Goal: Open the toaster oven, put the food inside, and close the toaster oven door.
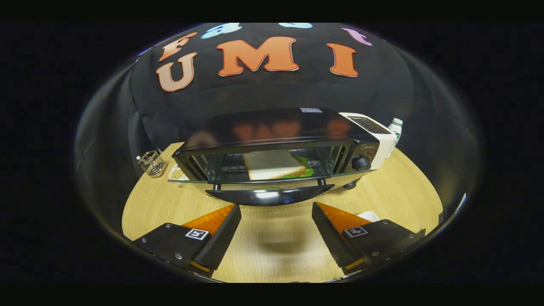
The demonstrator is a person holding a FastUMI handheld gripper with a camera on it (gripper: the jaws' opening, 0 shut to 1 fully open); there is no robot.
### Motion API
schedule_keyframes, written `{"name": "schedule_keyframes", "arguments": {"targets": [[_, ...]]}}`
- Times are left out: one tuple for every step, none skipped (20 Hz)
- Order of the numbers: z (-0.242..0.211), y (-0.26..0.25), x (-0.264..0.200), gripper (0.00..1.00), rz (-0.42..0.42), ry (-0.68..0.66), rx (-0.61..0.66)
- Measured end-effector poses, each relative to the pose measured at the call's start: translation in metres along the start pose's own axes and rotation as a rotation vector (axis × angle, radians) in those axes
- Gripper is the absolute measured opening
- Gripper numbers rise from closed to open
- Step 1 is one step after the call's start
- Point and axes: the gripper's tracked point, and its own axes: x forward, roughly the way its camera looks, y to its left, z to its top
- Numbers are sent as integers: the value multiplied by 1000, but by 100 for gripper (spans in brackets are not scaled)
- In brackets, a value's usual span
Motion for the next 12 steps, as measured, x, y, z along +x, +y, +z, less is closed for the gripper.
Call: {"name": "schedule_keyframes", "arguments": {"targets": [[5,1,3,99,1,-4,5],[11,0,6,99,0,-11,8],[17,0,11,99,-2,-21,10],[23,-1,14,99,-7,-30,10],[26,-2,16,99,-10,-35,9],[30,-3,19,99,-14,-39,10],[32,-4,22,99,-19,-42,14],[33,-4,23,99,-21,-42,19],[29,-3,23,99,-19,-41,21],[28,-3,22,99,-18,-41,17],[28,-4,21,99,-24,-44,9],[28,-6,18,99,-27,-50,2]]}}
